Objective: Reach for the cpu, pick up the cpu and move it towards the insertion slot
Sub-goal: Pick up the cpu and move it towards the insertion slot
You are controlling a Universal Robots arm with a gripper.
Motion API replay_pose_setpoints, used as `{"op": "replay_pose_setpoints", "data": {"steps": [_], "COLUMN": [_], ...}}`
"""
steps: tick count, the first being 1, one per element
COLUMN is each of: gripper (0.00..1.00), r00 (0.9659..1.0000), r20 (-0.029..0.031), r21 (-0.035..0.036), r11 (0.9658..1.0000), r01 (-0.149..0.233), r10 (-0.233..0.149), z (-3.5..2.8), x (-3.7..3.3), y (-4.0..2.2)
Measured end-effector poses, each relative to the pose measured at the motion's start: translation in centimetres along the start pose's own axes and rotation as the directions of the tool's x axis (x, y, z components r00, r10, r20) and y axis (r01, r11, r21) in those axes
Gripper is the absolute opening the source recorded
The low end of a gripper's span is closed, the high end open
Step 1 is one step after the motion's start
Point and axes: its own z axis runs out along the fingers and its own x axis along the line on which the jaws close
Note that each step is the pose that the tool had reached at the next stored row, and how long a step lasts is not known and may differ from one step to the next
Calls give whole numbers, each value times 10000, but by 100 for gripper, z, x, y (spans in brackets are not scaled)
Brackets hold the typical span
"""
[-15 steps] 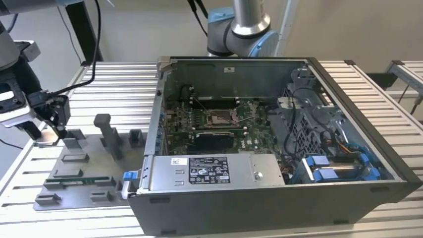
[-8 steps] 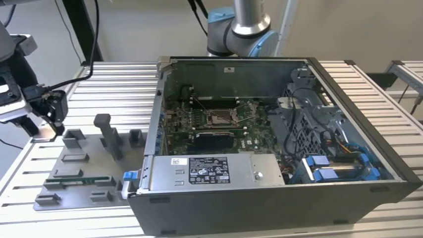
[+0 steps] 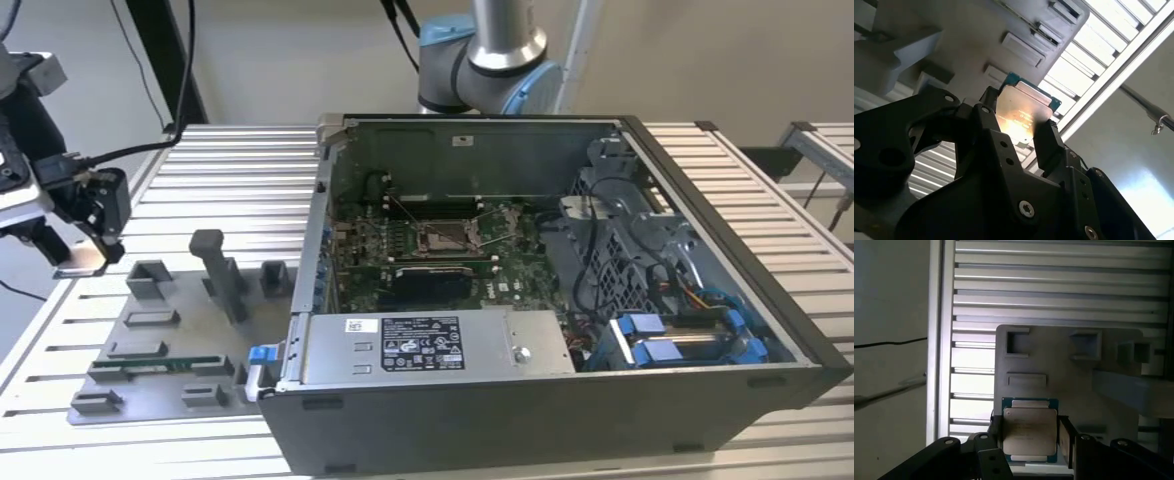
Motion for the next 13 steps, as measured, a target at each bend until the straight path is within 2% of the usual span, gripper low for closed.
{"op": "replay_pose_setpoints", "data": {"steps": [2, 6, 13], "gripper": [0, 0, 0], "r00": [10000, 10000, 10000], "r20": [0, -1, 0], "r21": [0, 0, 0], "r11": [10000, 10000, 10000], "r01": [0, 0, 0], "r10": [0, 0, 0], "z": [-56, -116, -166], "x": [0, 1, 1], "y": [2, 4, 6]}}
